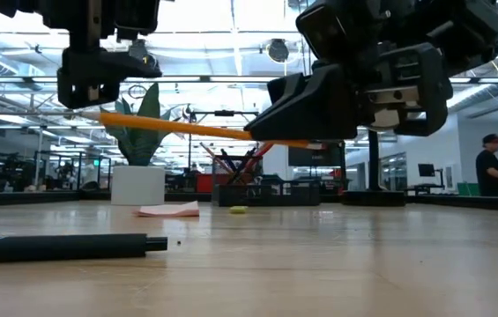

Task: Pick and place office supplies into organizer
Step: Put the yellow pencil into the black mesh desk organizer

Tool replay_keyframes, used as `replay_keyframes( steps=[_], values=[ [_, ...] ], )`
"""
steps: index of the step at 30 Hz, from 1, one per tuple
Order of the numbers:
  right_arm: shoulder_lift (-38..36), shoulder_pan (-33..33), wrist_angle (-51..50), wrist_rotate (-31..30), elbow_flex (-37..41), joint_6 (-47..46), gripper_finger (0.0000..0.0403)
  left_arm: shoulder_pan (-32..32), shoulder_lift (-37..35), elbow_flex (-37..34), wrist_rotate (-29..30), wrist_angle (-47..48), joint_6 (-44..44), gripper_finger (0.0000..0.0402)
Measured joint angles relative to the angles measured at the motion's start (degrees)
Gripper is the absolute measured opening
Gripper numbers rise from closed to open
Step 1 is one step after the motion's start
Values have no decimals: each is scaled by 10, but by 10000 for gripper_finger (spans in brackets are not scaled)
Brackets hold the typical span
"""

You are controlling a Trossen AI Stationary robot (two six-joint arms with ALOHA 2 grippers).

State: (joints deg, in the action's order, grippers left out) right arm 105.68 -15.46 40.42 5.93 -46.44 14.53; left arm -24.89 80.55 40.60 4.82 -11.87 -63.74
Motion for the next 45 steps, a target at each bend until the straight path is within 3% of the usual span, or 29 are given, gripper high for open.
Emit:
replay_keyframes(
  steps=[13, 24, 45],
  values=[
    [0, -3, 31, 2, 0, 14, 13, 4, 0, 0, 11, 49, -64, 273],
    [0, -4, 61, 2, -1, 27, 13, 3, 11, 1, -22, 67, -105, 273],
    [0, -4, 67, -1, -1, 11, 13, -6, 79, 1, -76, -16, -137, 271]
  ],
)
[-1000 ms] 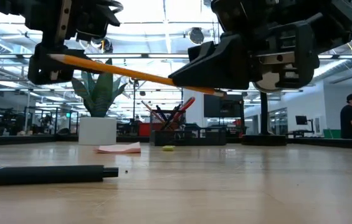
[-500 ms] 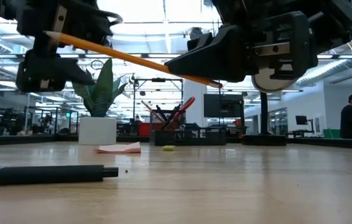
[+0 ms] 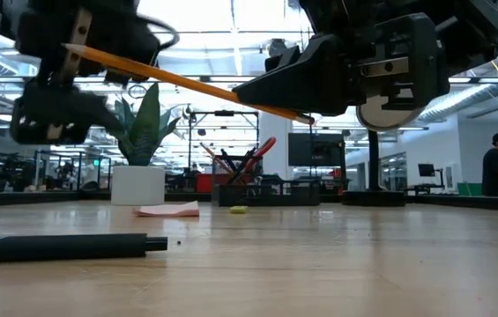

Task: Pick and place office supplies into organizer
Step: Put the yellow pencil into the black mesh desk organizer

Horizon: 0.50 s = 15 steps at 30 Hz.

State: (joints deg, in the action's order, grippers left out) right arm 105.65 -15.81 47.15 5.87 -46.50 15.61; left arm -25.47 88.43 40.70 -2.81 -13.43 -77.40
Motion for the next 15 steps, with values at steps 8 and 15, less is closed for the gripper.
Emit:
replay_keyframes(
  steps=[8, 15],
  values=[
    [0, 0, -3, 0, 0, -1, 13, 0, 5, 0, -2, -17, 6, 165],
    [0, 0, -3, 1, 0, -1, 13, 0, 5, 0, -16, -19, 17, 64]
  ],
)
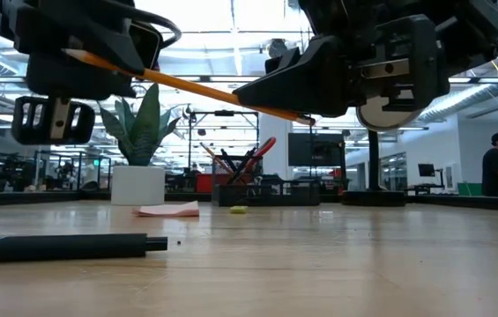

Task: Pick and place office supplies into organizer
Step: Put the yellow pencil into the black mesh desk organizer

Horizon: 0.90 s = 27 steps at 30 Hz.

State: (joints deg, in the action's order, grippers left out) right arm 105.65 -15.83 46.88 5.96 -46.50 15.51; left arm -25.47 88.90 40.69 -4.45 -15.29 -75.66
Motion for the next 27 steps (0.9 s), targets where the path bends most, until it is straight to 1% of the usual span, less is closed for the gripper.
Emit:
replay_keyframes(
  steps=[3, 4, 6, 10, 12, 15, 17, 19, 22, 25, 27],
  values=[
    [0, 0, -2, 0, 0, 0, 13, 0, 0, 0, 0, -1, 15, 23],
    [0, 0, -2, 0, 0, 0, 13, 0, 0, 0, 0, -3, 21, 15],
    [0, 0, -1, 0, 0, 0, 13, 0, 0, 0, 0, -3, 30, 13],
    [0, 0, -1, -1, 0, 0, 19, -2, 0, 0, 0, 5, 37, 30],
    [0, 0, -1, -1, 0, 0, 31, -8, 0, 0, 12, 18, 44, 30],
    [-12, 0, -3, 1, 0, -11, 57, -18, 0, -1, 37, 40, 58, 13],
    [-32, 0, -6, 1, 0, -16, 76, -21, 0, -1, 62, 38, 76, 10],
    [-59, 0, -4, 1, 0, -26, 94, -23, 0, -1, 84, 30, 94, 16],
    [-107, 0, -13, 2, 0, -55, 118, -24, 0, -1, 100, 31, 102, 22],
    [-161, 0, -52, 3, 0, -83, 137, -27, 0, -1, 124, 22, 133, 13],
    [-192, -1, -68, 3, 8, -88, 146, -29, 0, -1, 145, -3, 160, 9]
  ],
)
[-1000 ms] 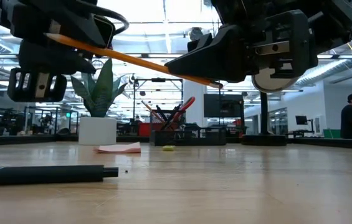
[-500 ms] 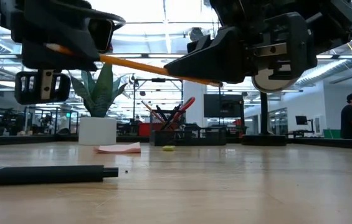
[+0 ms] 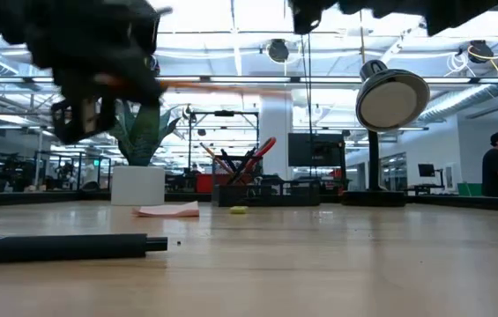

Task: Pick and place office supplies into organizer
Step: Put the yellow pencil into the black mesh desk organizer

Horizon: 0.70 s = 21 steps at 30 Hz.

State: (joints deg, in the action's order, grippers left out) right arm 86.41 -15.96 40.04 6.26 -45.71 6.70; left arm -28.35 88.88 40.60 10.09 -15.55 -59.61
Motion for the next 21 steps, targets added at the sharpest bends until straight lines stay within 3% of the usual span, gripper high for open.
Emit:
replay_keyframes(
  steps=[8, 13, 18, 21],
  values=[
    [-111, 3, 92, -7, 100, 0, 155, -1, 0, 0, 50, -100, 106, 22],
    [-162, 5, 192, -81, 191, -3, 155, -1, 0, 1, 60, -170, 163, 8],
    [-154, 8, 290, -122, 263, -61, 155, 8, 0, 1, 56, -210, 187, 26],
    [-138, 14, 310, -122, 275, -97, 155, 15, 0, 1, 54, -214, 198, 17]
  ],
)
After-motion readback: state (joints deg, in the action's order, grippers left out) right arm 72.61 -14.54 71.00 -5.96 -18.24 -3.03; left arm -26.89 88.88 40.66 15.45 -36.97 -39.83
